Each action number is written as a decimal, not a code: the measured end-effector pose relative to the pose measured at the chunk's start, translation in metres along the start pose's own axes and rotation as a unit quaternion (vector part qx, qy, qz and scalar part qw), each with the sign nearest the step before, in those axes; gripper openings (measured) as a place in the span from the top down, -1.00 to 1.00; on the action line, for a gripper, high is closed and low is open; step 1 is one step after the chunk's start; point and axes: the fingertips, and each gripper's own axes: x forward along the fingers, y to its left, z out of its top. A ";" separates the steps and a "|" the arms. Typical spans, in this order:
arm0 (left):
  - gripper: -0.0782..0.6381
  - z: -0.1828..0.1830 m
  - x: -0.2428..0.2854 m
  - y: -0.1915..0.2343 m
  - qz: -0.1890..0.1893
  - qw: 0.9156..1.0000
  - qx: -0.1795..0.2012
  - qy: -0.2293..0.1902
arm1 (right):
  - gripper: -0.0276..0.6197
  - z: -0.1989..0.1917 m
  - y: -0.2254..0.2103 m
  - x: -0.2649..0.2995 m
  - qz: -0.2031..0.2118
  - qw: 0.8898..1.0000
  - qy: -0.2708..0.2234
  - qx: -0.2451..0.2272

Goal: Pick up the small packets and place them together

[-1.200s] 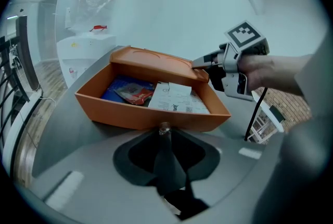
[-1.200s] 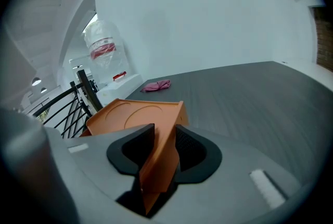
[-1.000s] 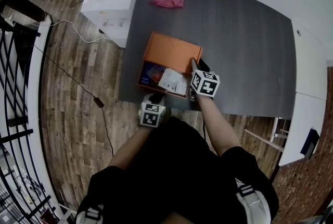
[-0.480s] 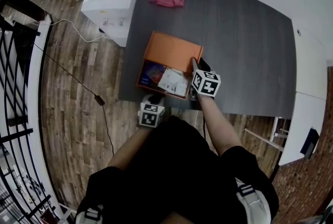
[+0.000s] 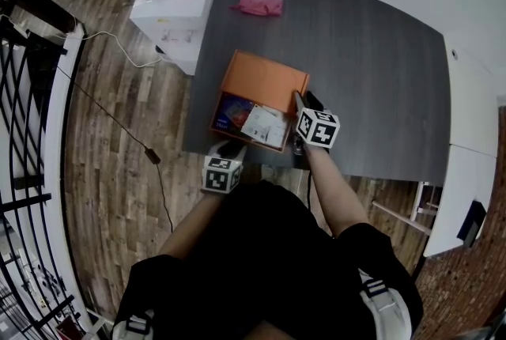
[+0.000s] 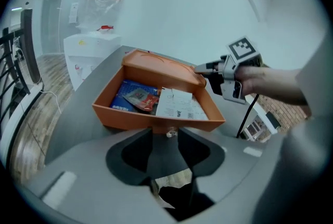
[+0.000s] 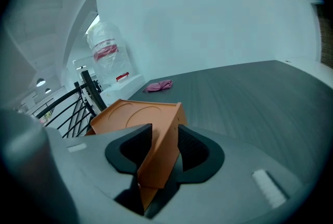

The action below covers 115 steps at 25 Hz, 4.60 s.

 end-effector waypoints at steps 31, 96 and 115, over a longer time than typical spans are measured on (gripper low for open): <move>0.02 0.056 0.068 -0.033 -0.048 0.967 0.184 0.167 | 0.50 -0.021 0.002 -0.114 0.038 0.994 -0.093 0.034; 0.25 0.179 0.114 -0.062 -0.078 0.930 0.341 0.114 | 0.62 -0.008 -0.005 -0.127 -0.011 0.992 -0.122 0.034; 0.05 0.192 0.085 -0.074 -0.100 0.950 0.295 0.031 | 0.64 -0.007 0.010 -0.125 0.002 0.993 -0.114 0.010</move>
